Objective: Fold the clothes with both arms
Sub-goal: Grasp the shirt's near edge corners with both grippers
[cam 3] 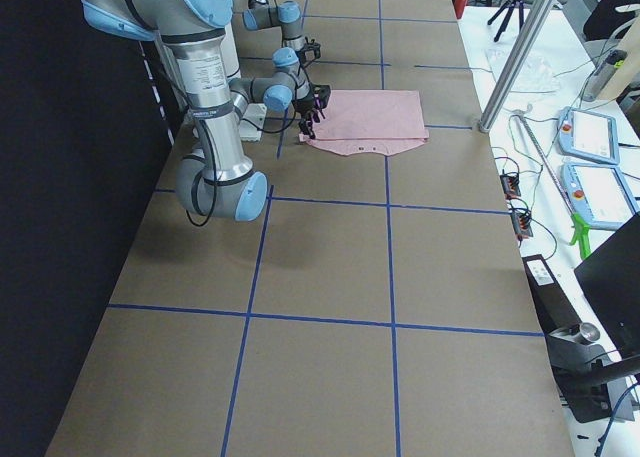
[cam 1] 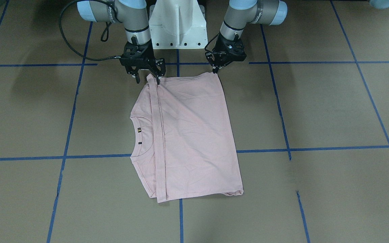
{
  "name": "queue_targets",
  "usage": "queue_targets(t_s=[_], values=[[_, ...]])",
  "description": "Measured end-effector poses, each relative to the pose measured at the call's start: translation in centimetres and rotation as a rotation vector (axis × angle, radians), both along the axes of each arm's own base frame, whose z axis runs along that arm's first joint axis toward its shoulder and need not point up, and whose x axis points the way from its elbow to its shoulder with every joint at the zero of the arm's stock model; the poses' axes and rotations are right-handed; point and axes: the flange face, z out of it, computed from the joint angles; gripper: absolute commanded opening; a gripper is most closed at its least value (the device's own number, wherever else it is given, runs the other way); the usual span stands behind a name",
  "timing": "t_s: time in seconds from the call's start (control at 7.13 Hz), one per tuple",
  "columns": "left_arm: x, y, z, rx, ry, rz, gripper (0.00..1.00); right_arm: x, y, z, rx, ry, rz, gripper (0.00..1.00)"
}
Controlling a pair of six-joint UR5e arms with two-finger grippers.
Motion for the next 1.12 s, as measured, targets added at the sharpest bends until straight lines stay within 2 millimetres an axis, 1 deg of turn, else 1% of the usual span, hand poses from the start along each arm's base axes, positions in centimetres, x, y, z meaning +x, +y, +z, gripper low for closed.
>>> queue_targets(t_s=[0.28, 0.56, 1.12], values=[[0.0, 0.0, 0.0, 0.000, 0.000, -0.001, 0.00, -1.4, 0.8, 1.1, -0.029, 0.019, 0.006, 0.63], [0.0, 0.0, 0.0, 0.000, 0.000, -0.001, 0.00, -2.0, 1.5, 1.3, -0.033, 0.023, -0.004, 0.63], [0.0, 0.0, 0.0, 0.000, 0.000, 0.000, 0.00, -2.6, 2.4, 1.7, -0.030, 0.029, 0.001, 0.47]])
